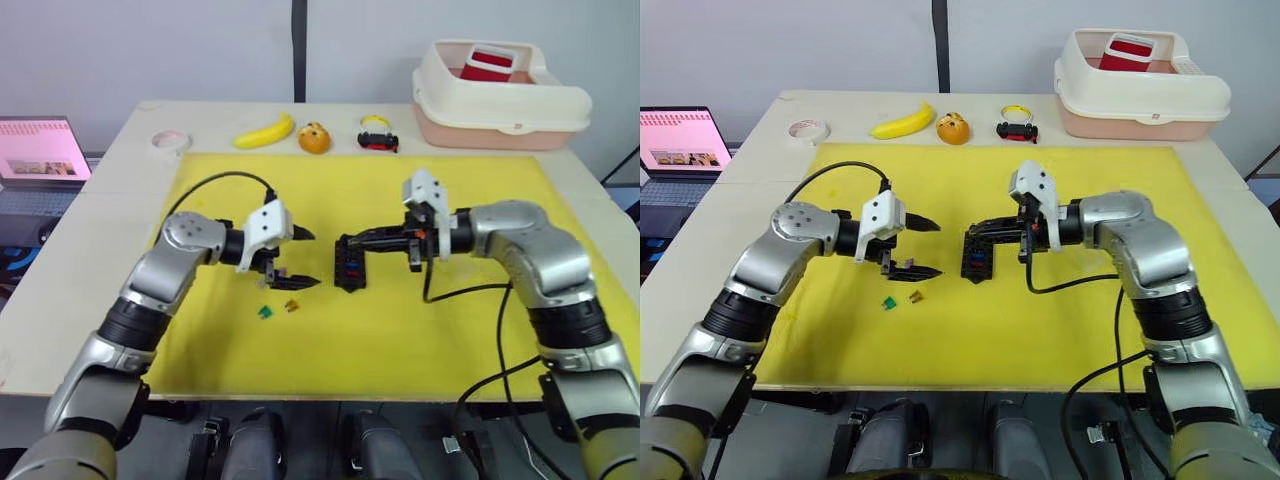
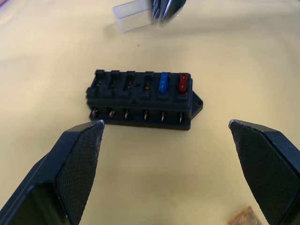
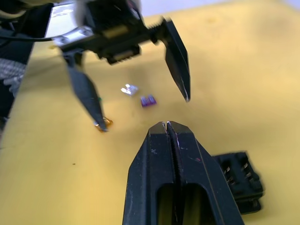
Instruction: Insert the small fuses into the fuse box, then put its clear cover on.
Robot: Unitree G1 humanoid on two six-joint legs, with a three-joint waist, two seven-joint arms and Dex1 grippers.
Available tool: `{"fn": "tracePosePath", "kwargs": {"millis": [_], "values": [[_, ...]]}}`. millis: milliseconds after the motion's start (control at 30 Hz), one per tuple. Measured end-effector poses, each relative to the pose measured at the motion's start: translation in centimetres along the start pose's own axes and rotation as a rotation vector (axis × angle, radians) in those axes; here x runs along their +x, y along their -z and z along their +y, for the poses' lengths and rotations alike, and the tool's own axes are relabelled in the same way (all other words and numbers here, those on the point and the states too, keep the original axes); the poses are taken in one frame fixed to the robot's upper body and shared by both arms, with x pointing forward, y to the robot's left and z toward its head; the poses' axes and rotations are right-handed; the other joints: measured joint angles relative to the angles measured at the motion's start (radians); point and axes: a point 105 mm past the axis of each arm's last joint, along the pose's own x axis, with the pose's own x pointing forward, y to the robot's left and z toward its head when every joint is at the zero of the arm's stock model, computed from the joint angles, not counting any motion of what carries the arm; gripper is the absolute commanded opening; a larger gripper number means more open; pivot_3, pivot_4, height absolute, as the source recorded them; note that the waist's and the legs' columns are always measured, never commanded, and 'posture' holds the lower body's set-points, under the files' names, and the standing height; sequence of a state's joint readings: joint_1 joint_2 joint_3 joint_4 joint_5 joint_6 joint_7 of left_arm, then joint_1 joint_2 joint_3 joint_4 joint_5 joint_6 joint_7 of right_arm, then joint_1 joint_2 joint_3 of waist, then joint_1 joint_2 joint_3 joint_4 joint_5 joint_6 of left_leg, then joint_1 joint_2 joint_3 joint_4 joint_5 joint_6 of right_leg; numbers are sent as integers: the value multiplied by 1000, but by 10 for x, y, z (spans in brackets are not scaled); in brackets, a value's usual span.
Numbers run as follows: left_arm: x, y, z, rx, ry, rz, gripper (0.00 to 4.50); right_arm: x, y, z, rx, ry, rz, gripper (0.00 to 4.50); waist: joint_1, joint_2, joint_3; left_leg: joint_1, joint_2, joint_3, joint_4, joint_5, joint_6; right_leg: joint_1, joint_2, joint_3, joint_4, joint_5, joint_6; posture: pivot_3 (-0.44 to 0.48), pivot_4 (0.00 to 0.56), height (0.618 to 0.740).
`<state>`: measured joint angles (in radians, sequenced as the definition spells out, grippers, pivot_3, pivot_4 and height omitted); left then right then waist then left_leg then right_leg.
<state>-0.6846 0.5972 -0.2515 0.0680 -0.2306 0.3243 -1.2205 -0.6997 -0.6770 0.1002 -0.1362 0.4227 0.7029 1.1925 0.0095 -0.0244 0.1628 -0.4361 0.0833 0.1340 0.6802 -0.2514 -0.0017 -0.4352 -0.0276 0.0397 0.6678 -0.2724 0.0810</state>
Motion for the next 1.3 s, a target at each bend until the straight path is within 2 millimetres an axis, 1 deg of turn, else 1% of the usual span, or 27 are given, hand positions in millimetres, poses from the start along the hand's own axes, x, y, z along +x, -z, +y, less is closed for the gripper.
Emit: {"fn": "tracePosePath", "kwargs": {"millis": [67,100,200,333,433,533,667,767,833,900,1000,1100,1167,1200,1300], "values": [[-4,1,-1,0,15,11,4500,-4,-5,4,-25,-2,6,41,0,0,0,0,0,0,0,0,0,0,0,0,0,0,0,0,150,739],[-7,2,-3,-4,33,16,4500,-7,-4,6,-39,0,23,41,1,0,0,0,0,0,0,0,0,0,0,0,0,0,0,0,150,739],[-24,4,-4,-18,61,47,4500,-20,2,8,-77,32,99,41,0,0,0,-2,0,0,0,0,0,-2,0,0,0,0,-1,0,150,739],[-52,10,-3,-27,78,119,4500,-51,17,11,-140,73,236,41,1,0,0,-5,0,0,0,0,0,-5,-1,0,0,-1,-1,0,150,739],[-70,12,-1,-44,77,141,4500,-78,27,12,-160,107,327,877,0,0,0,-5,0,0,1,0,0,-6,-1,0,-1,-2,-3,0,150,739],[-96,16,-2,-66,81,191,4500,-111,32,19,-132,131,409,2482,0,0,0,-5,0,0,0,0,0,-6,-1,0,-1,-2,-3,0,150,739],[-120,20,-3,-65,81,237,4500,-142,23,22,-123,179,440,4438,-3,0,0,-5,0,0,0,0,0,-6,0,0,-1,-2,-3,0,150,739],[-135,26,-5,-73,76,275,4500,-160,24,21,-99,217,460,4479,-4,0,0,-5,0,1,0,0,0,-6,-1,0,-1,-2,-4,0,150,739],[-142,28,-5,-76,69,290,4500,-166,25,21,-92,230,462,4479,-4,0,0,-5,0,1,0,0,0,-6,-1,0,-1,-2,-4,0,150,739],[-144,30,-4,-75,70,290,4500,-167,26,22,-94,229,463,4479,-2,0,0,-5,0,1,1,0,0,-6,-1,0,-1,-2,-4,0,150,739],[-139,32,-4,-78,86,279,4500,-166,26,22,-96,228,460,4479,1,0,0,-5,0,1,1,0,0,-6,-1,0,-1,-2,-4,0,150,739],[-125,33,-5,-98,113,226,4500,-161,18,20,-127,230,438,4479,0,0,0,-5,0,1,1,0,0,-6,-1,0,-1,-2,-4,0,150,739],[-115,35,-8,-159,138,188,4500,-151,9,19,-162,222,410,4479,-1,0,0,-6,0,1,1,0,0,-7,-1,0,-1,-2,-4,0,150,739],[-112,36,-9,-193,147,175,4500,-146,6,19,-174,216,396,4479,-2,0,0,-6,0,1,1,0,0,-7,-1,0,-1,-2,-4,0,150,739],[-99,37,-14,-369,182,121,4500,-123,-6,17,-210,194,323,4479,-7,0,0,-6,1,1,1,0,0,-7,0,0,0,-2,-3,0,150,739]]}}
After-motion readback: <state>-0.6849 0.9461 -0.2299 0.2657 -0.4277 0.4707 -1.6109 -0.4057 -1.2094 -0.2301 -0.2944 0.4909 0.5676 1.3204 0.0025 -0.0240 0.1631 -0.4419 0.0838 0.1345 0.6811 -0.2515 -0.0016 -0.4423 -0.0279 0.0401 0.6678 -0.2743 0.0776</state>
